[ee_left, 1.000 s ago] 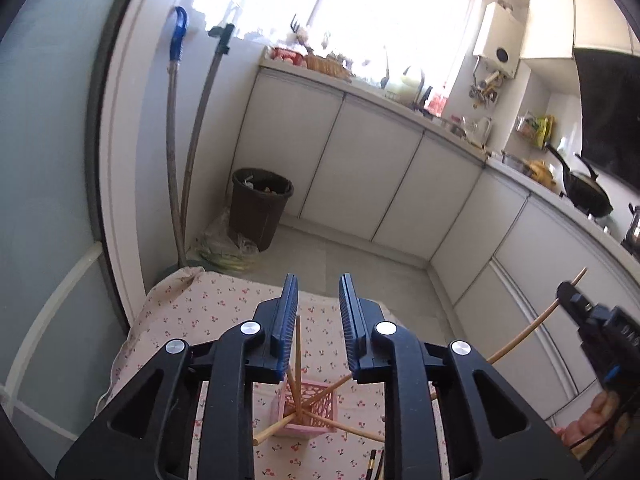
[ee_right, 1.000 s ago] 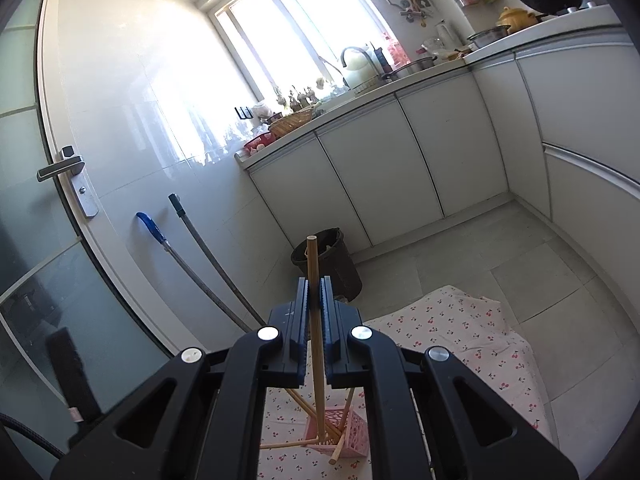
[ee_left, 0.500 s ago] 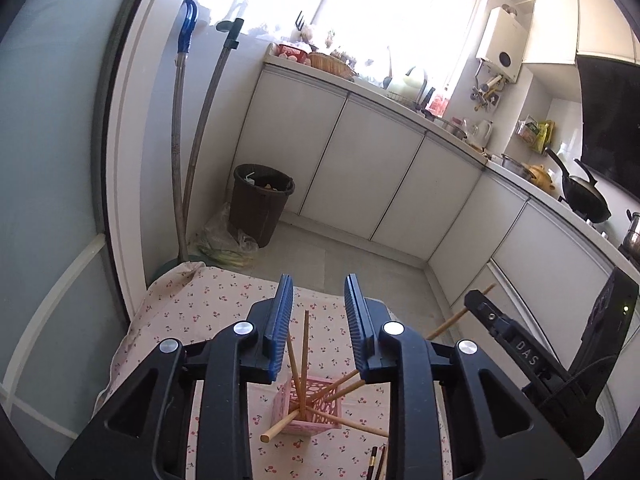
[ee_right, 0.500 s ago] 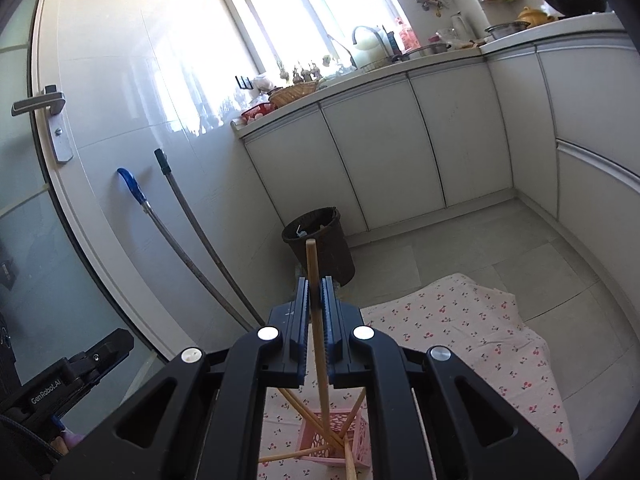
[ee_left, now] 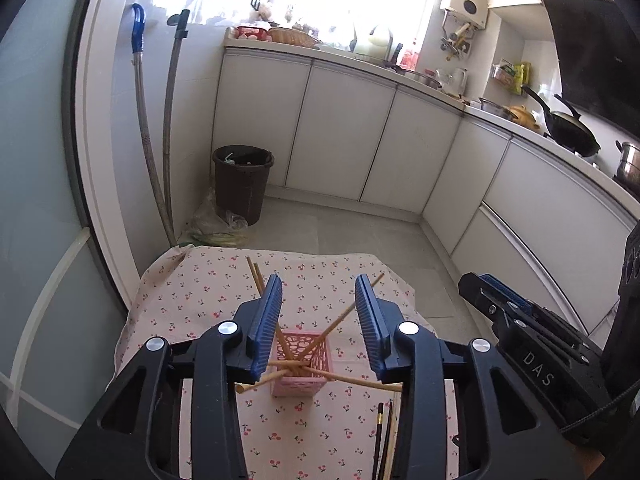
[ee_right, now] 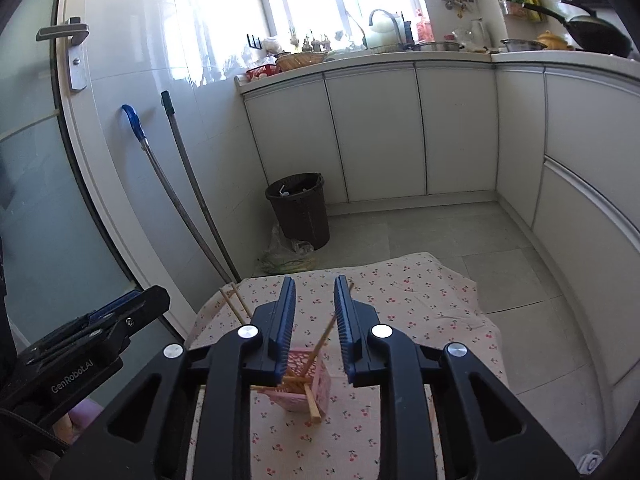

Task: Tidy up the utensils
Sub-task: 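Move both open tools back over the remaining chopsticks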

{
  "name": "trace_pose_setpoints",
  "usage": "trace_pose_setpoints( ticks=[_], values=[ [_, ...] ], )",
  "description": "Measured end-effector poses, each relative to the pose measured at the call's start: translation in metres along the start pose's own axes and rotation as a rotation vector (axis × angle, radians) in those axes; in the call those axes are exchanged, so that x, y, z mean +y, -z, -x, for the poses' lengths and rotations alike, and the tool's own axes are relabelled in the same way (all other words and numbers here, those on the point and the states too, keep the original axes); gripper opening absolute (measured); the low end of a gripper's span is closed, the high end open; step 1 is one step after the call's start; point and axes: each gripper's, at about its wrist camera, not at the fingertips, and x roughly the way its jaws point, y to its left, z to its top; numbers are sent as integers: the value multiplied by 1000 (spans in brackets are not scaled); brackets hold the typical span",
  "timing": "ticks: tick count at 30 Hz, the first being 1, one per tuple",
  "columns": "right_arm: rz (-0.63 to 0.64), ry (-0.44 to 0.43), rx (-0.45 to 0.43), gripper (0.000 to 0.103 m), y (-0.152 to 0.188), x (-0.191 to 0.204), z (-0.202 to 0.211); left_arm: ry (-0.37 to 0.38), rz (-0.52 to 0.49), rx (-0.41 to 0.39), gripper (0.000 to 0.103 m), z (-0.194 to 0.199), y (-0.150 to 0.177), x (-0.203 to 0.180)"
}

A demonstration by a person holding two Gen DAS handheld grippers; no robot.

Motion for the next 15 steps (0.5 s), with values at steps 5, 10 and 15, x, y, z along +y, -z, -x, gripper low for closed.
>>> trace_pose_setpoints(
  ticks=[5,10,15],
  values=[
    [35,83,3,41,21,-21,27,-15,-73,18,48,7,17,-23],
    [4,211,-9,80,51,-65,55,-34,-134,73,69,4,48,-39],
    [-44,268,-3,95,64,-114,74,-3,-193,214,84,-13,105,-56]
  ],
)
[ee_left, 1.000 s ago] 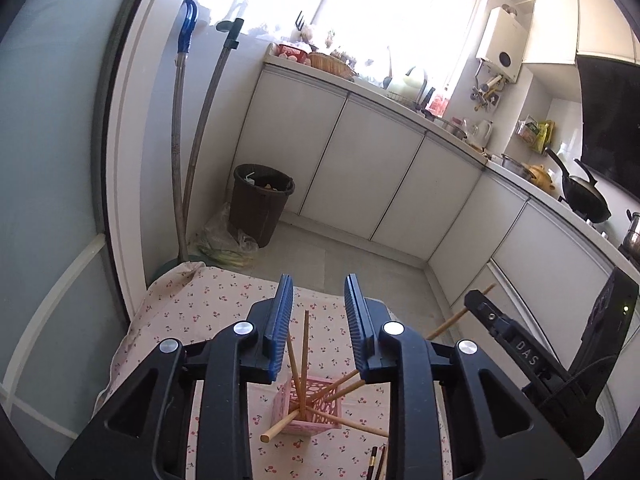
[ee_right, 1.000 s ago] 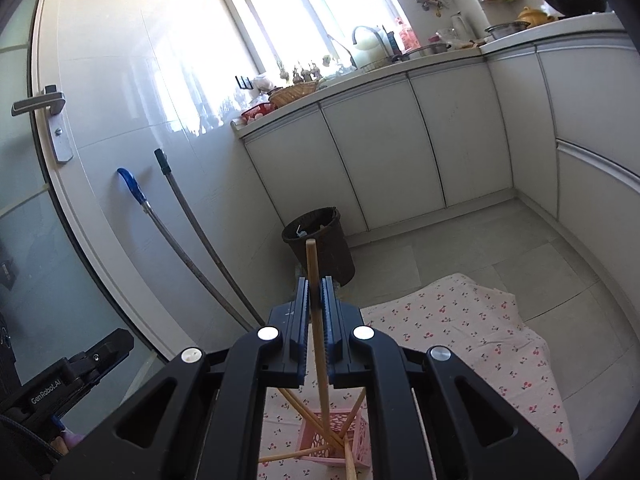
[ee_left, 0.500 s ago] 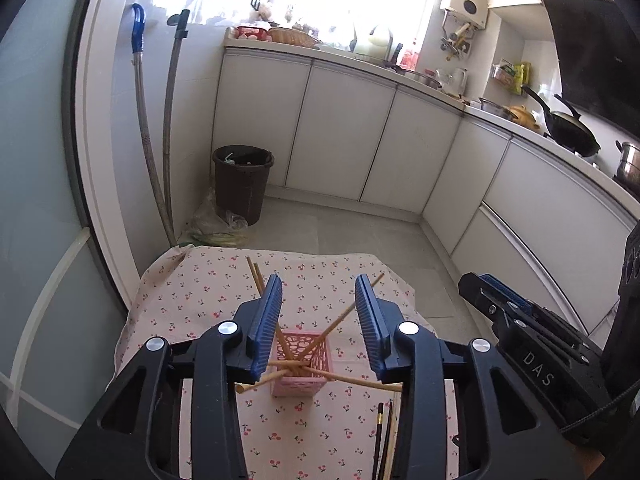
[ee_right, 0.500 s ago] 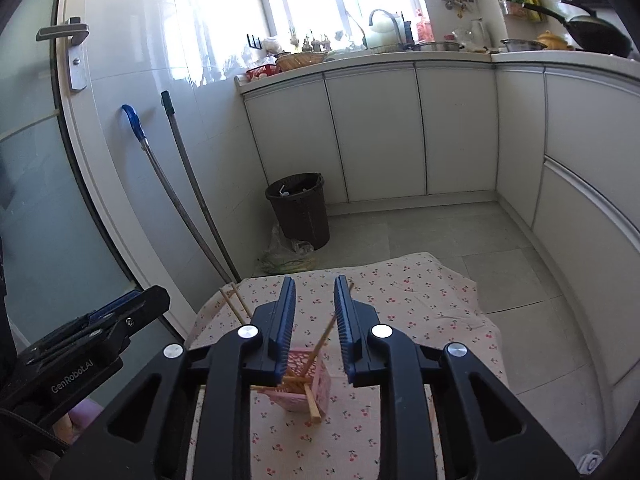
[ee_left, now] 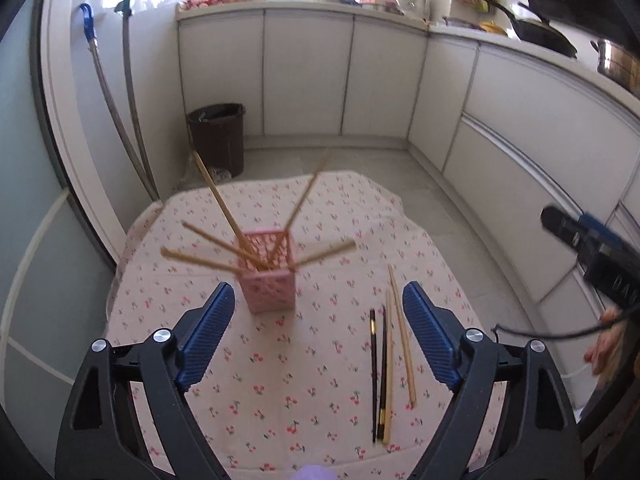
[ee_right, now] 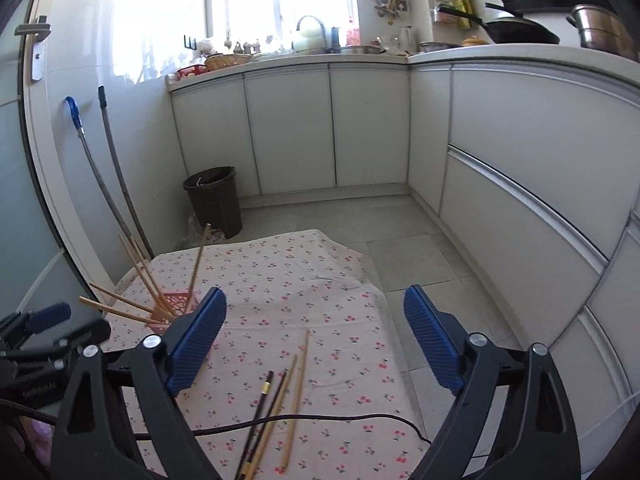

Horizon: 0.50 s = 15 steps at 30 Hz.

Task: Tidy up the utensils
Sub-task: 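Move both open tools back over the remaining chopsticks, then lower the left tool and grasp one wooden chopstick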

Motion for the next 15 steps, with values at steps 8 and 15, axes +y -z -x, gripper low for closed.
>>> trace_pose_setpoints(
  ticks=[8,15],
  values=[
    [-213,-1,101,96,-2,-76,-14,71,-299,291,85,-86,66,-97],
    [-308,7,178,96,12,-113,-35,117,-349,433,85,-162,20,-134]
  ],
)
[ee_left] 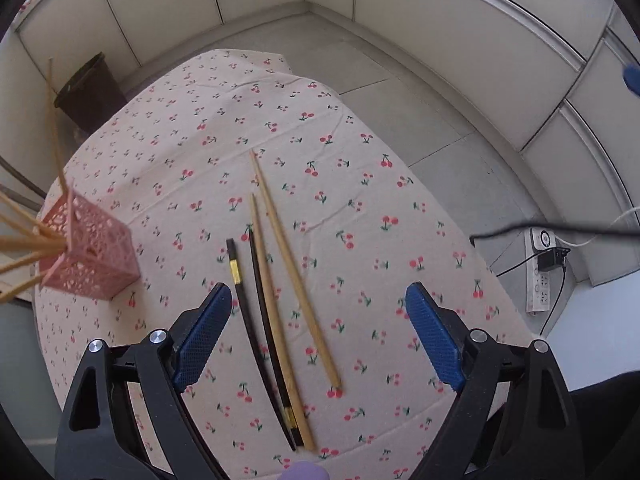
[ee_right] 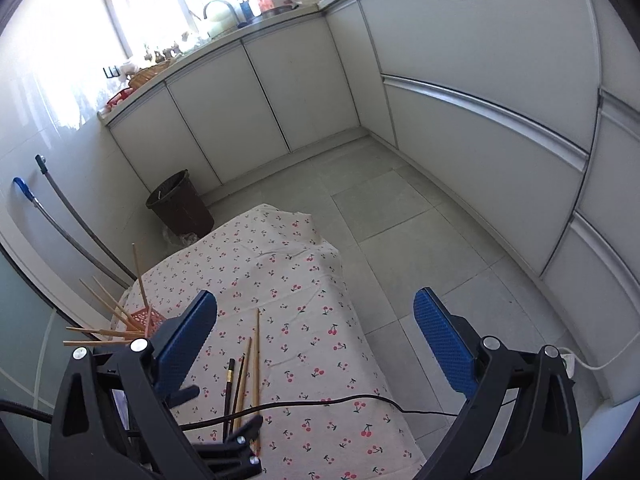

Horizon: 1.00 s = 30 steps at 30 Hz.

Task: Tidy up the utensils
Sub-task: 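Lower the left tool and grasp one wooden chopstick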

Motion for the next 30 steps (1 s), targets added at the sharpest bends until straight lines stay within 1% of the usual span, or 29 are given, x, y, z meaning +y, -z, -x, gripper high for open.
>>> trace_pose_setpoints(
  ticks=[1,2,3,4,5,6,8,9,11,12,15,19,21,24,27,30],
  values=[
    [-12,2,15,96,0,-4,-5,-17,1,15,85,-8,-17,7],
    [-32,-2,28,96,0,-8,-9,-38,-4,23,83,-13,-26,7],
    [-47,-11,40,96,0,-10,-11,-64,-11,32,77,-19,-37,12],
    [-63,-29,57,96,0,-12,-15,-89,-13,54,69,-29,-49,19],
    [-72,-45,71,96,-1,-14,-17,-95,-2,92,47,-39,-57,27],
    [-79,-60,82,96,-2,-14,-19,-90,26,134,37,-50,-63,36],
    [-70,-71,92,96,-2,-13,-21,-96,59,157,34,-62,-69,49],
    [-60,-71,92,96,-2,-12,-22,-97,65,167,31,-68,-69,53],
    [-45,-59,77,96,-3,-10,-21,-69,84,190,30,-77,-68,57],
    [-41,-53,75,96,-2,-10,-21,-59,87,192,28,-81,-68,58],
    [-49,-54,88,96,-2,-12,-24,-67,71,201,21,-90,-67,56],
    [-48,-40,90,96,-2,-13,-27,-66,78,215,17,-102,-65,59],
    [-48,-36,89,96,-3,-15,-28,-57,85,205,14,-105,-68,60],
    [-43,-17,95,96,-5,-14,-35,-32,89,196,6,-106,-69,60],
    [-32,3,126,96,-7,-11,-53,-43,77,168,5,-106,-67,58],
    [-16,11,165,96,-9,-7,-77,-58,56,132,5,-100,-58,53]
  ],
)
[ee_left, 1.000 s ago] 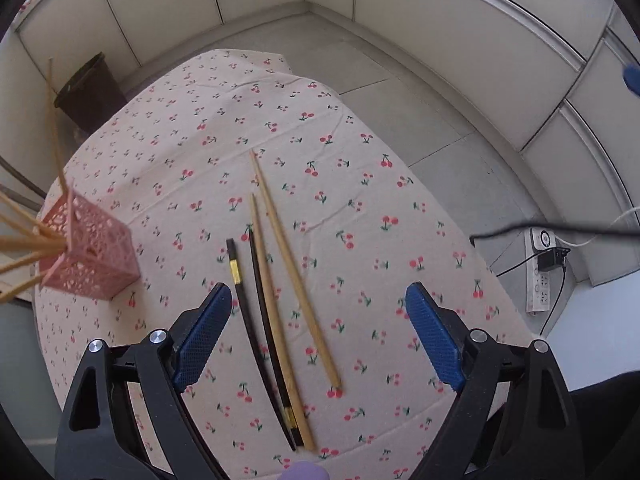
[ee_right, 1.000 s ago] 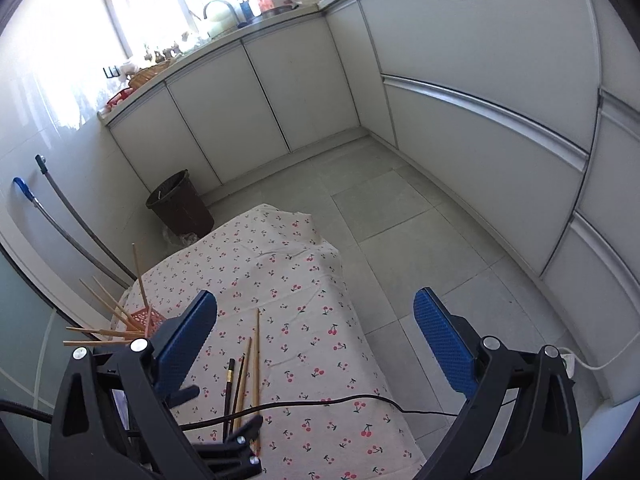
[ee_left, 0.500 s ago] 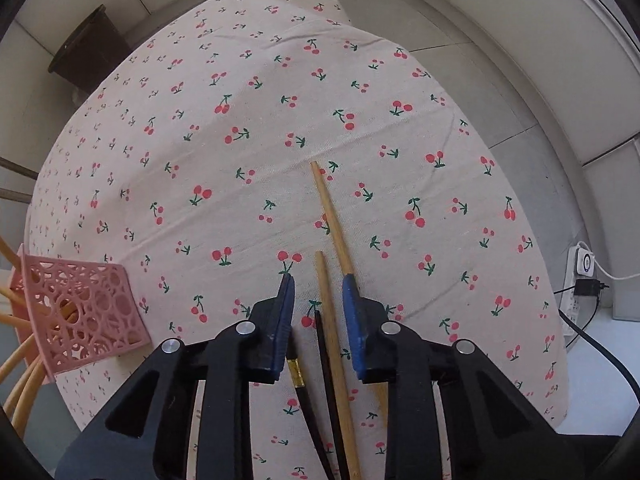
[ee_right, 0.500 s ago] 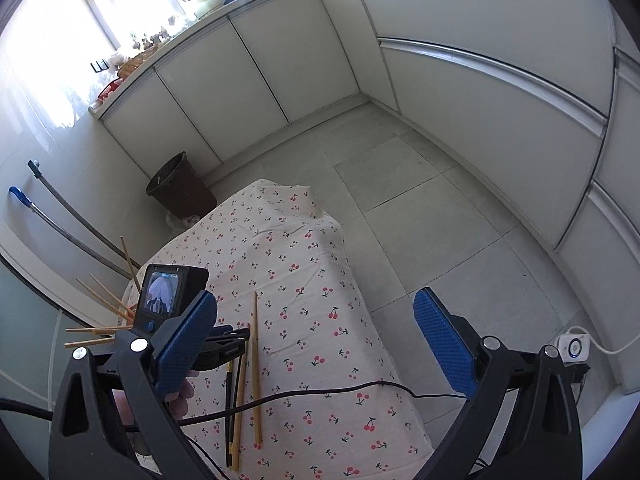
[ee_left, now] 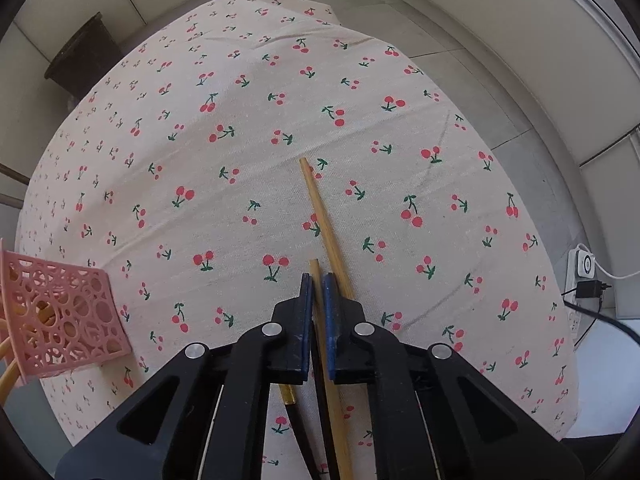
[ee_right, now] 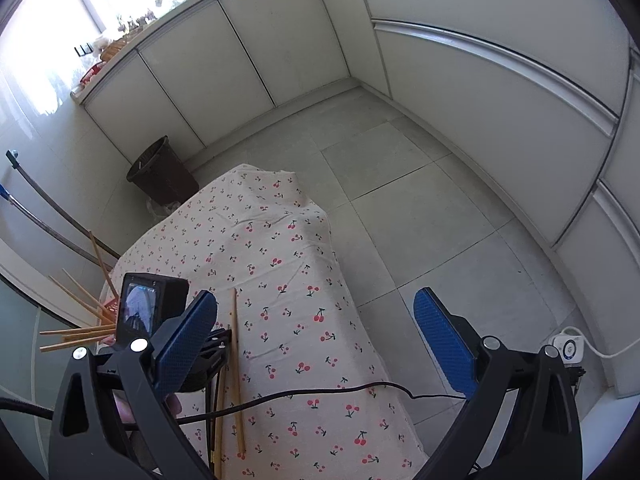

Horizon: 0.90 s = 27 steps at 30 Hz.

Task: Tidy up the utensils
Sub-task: 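Lower the left tool and grasp one wooden chopstick, then grasp a wooden chopstick with the right tool while the left tool lifts its chopstick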

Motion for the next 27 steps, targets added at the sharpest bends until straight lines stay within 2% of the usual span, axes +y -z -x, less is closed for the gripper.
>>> trace_pose_setpoints(
  ticks=[5,9,14,15,16,19,21,27],
  values=[
    [-5,-15,84,96,0,9,-40,5,-20,-72,4,38,45,-10],
    [24,-15,89,96,-2,30,-61,11,-56,-194,5,100,84,-12],
    [161,13,121,95,5,81,-97,41,-24,-318,4,160,126,1],
    [183,17,145,91,9,90,-107,48,-14,-332,4,168,136,7],
    [203,22,170,83,12,98,-117,56,-6,-340,4,173,141,8],
    [228,53,247,67,23,116,-147,59,44,-368,4,182,164,26],
    [219,75,283,61,28,122,-163,67,77,-384,4,183,174,38],
    [201,129,312,42,39,131,-194,63,122,-423,4,194,190,57]
  ],
)
